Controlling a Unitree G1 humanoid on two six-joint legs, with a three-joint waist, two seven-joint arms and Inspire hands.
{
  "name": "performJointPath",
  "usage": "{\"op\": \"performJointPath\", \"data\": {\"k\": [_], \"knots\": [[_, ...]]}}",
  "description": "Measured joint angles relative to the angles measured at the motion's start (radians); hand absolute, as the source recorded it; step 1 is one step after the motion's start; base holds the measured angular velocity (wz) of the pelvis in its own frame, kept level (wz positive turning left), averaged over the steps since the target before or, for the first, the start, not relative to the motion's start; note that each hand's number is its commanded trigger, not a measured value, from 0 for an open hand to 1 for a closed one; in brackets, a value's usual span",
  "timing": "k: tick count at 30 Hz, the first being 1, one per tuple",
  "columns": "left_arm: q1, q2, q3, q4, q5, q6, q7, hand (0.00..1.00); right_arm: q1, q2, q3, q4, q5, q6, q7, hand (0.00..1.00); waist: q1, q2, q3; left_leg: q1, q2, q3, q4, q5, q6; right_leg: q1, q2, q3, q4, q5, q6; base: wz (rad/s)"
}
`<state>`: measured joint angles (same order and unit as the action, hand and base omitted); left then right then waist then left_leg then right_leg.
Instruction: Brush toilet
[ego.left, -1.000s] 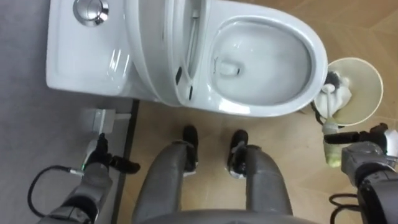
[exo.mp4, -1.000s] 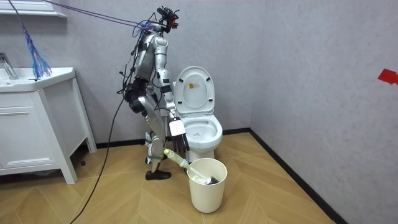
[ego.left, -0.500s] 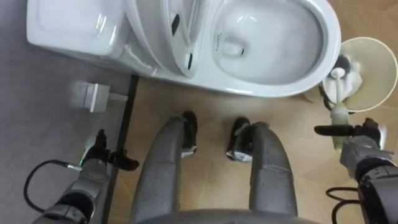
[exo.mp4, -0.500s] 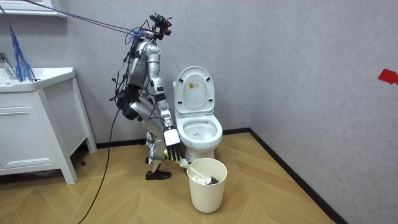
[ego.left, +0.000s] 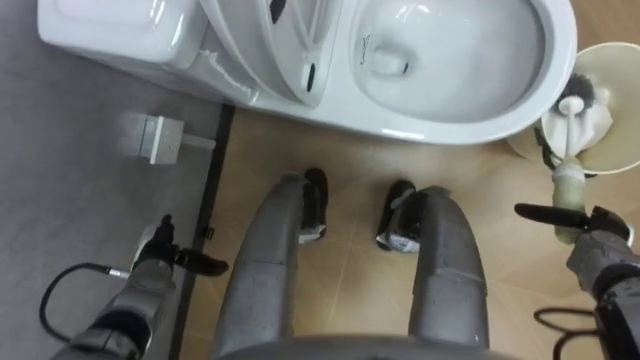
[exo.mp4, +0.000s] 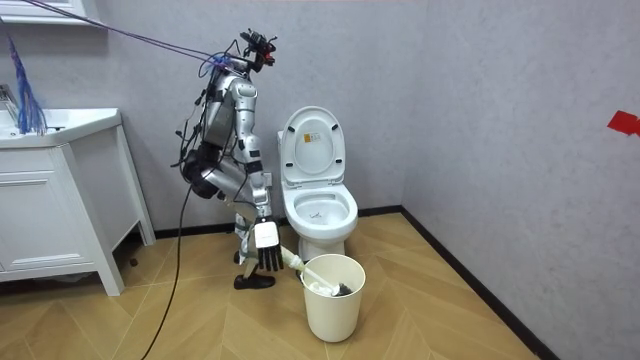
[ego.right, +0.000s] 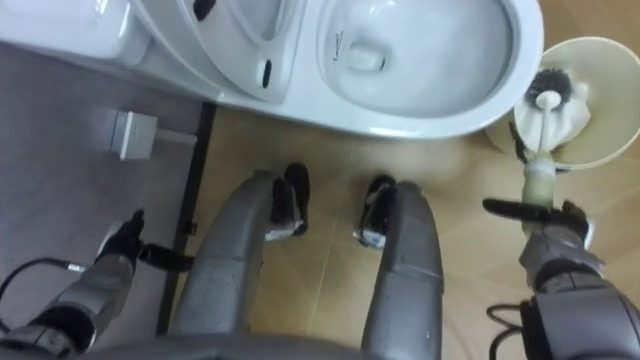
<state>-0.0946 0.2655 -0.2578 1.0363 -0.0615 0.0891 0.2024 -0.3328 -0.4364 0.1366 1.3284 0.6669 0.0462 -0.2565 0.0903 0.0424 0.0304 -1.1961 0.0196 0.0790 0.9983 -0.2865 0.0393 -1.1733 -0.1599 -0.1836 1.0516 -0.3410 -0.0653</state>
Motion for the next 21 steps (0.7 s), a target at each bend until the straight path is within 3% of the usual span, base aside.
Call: {"op": "performJointPath", "data": {"k": [7, 10, 18, 21], "knots": [[0.001, 0.017, -0.002, -0.006, -0.070, -0.004, 0.000, 0.00, -0.017, -0.014, 0.031, 0.015, 0.004, 0.015, 0.042, 0.00, -0.003, -0.005, 0.0016, -0.067, 0.004, 0.001, 0.050, -0.012, -0.002, -0.071, -0.008, 0.007, 0.052, -0.016, -0.013, 0.00], [0.001, 0.028, -0.002, -0.016, -0.094, -0.005, 0.000, 0.00, -0.022, -0.041, 0.040, 0.014, 0.003, 0.020, 0.051, 0.00, -0.002, -0.005, 0.0016, -0.100, 0.004, 0.000, 0.075, -0.015, -0.001, -0.102, -0.007, 0.006, 0.075, -0.016, -0.011, 0.00], [0.007, 0.045, -0.002, -0.043, -0.104, -0.001, 0.003, 0.00, -0.037, -0.060, 0.040, 0.014, 0.004, 0.035, 0.068, 0.00, -0.002, -0.011, 0.0044, -0.137, 0.001, 0.004, 0.086, -0.018, 0.002, -0.140, -0.012, 0.010, 0.087, -0.018, -0.007, 0.00], [0.021, 0.067, -0.002, -0.085, -0.104, -0.001, 0.003, 0.00, -0.038, -0.065, 0.041, 0.014, 0.006, 0.043, 0.073, 0.00, -0.003, -0.019, 0.0078, -0.138, 0.001, 0.007, 0.097, -0.026, 0.004, -0.143, -0.011, 0.016, 0.099, -0.026, -0.005, 0.00]]}}
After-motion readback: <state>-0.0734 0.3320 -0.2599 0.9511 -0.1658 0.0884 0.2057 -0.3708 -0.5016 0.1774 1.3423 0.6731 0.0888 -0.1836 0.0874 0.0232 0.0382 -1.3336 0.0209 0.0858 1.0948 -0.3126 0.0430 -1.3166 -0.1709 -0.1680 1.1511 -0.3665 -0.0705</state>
